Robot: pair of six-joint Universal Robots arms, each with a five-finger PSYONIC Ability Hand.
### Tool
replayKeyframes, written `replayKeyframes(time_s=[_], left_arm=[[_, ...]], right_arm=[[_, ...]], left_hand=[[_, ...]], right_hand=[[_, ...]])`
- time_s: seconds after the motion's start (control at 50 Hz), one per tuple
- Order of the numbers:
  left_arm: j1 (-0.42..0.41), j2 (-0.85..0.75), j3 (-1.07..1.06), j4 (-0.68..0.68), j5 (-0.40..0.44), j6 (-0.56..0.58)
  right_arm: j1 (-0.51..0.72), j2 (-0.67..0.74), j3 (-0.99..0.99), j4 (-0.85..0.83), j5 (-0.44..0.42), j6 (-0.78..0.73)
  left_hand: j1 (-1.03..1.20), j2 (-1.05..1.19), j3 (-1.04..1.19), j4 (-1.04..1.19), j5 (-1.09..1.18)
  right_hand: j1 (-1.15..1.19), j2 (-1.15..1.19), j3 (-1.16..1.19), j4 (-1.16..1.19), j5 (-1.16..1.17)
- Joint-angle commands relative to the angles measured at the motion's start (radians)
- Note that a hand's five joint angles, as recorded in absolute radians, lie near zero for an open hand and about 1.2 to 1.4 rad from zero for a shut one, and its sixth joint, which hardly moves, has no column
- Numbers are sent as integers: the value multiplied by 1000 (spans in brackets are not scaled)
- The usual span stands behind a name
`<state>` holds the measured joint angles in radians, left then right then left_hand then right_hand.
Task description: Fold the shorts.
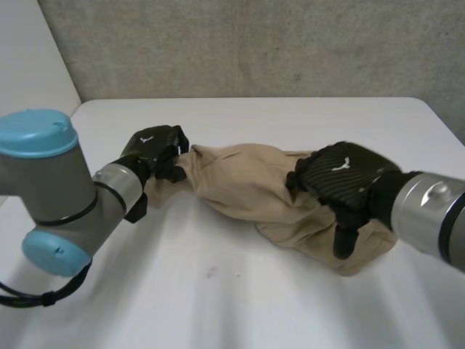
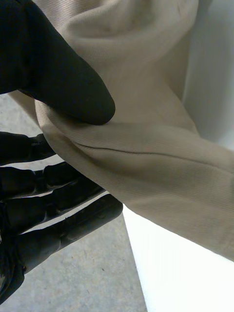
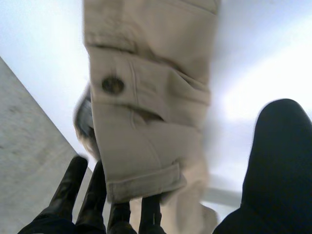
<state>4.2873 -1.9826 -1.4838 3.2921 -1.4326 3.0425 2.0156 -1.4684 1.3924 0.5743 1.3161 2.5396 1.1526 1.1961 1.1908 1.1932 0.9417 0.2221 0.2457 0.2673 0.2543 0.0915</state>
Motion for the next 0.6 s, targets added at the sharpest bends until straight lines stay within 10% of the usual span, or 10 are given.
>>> replayKeyframes(time_s=[0.02,0.32,0.6], left_arm=[[-21,79,-82,4,-2,24],[-18,168,-214,8,-2,194],[-24,280,-306,12,-3,196]], right_arm=[[-66,3,-119,-191,-5,319],[-22,253,-387,-148,-1,442],[0,582,-644,-14,-11,202]], left_hand=[[244,200,205,203,280],[244,200,205,203,280],[244,200,205,203,280]], right_hand=[[-48,-71,-93,-80,-91],[-43,-67,-88,-75,-87],[-17,-40,-62,-49,-61]])
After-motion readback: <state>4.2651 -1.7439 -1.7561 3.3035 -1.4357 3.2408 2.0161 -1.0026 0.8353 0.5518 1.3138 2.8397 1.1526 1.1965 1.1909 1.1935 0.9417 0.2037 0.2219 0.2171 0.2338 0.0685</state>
